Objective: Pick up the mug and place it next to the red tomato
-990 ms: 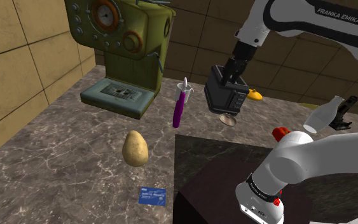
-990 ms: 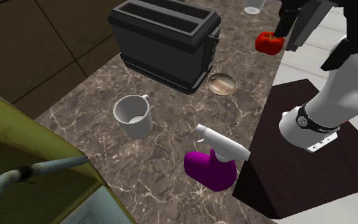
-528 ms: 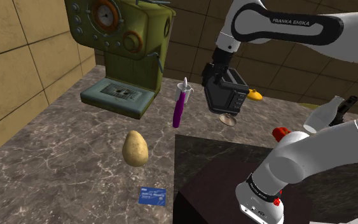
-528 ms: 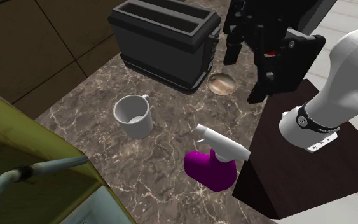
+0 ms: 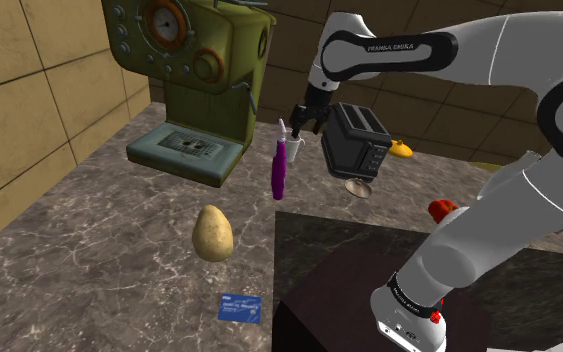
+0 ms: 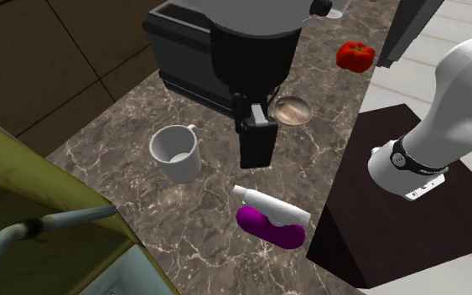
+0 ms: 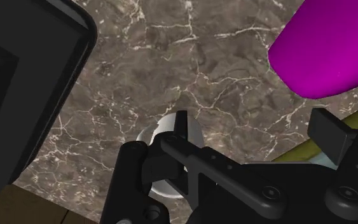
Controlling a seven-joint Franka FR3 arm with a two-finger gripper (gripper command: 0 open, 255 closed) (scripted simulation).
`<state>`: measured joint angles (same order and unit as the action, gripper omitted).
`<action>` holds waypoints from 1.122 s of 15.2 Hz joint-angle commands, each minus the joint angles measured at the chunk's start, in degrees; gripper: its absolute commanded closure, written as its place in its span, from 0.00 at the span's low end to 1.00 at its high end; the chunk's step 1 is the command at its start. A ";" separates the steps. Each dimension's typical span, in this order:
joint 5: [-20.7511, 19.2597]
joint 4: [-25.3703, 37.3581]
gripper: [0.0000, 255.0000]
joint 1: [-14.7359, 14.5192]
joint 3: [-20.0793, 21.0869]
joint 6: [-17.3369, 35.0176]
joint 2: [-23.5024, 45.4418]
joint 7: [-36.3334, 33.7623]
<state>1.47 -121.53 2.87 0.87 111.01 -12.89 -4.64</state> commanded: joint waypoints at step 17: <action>-5.29 13.93 0.00 0.96 -0.52 10.81 24.91 -6.12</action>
<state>-3.80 -107.07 3.79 0.38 120.94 11.70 -10.78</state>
